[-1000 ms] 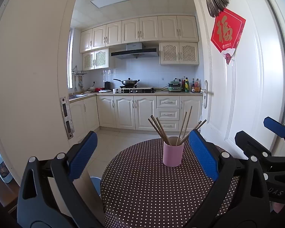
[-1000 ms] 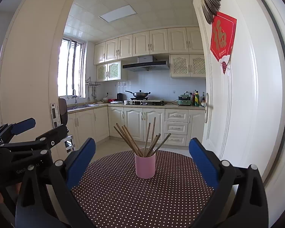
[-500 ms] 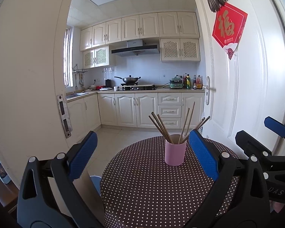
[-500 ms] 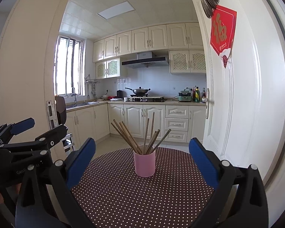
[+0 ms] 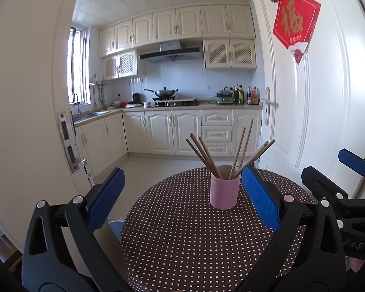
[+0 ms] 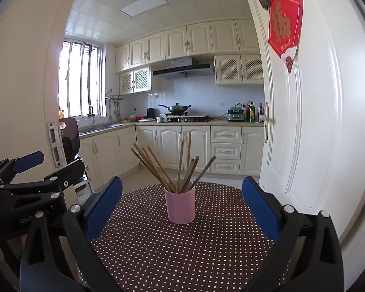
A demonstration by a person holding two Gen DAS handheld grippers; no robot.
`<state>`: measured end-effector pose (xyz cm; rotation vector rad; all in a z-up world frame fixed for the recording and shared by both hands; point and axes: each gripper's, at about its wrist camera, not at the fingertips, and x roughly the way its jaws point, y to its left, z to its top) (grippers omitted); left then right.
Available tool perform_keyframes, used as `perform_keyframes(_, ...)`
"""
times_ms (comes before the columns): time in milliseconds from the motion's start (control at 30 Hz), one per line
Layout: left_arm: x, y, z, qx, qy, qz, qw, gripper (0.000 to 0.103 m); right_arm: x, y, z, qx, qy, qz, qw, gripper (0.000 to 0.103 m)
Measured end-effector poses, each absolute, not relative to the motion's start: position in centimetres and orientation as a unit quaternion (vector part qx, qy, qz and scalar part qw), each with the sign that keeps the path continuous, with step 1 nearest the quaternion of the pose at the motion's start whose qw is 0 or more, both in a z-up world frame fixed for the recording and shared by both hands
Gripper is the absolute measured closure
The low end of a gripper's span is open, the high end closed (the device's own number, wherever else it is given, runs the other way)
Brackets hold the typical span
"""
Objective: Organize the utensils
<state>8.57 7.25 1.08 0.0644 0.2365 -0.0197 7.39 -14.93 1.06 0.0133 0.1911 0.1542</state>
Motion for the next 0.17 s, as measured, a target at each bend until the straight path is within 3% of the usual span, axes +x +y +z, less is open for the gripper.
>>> perform_keyframes(167, 10.8, 6.9, -0.2, 0.033, 0.145, -0.011, 0.989, 0.008, 9.4, -15.2, 0.0, 0.008, 0.115, 0.074, 0.990, 0.008)
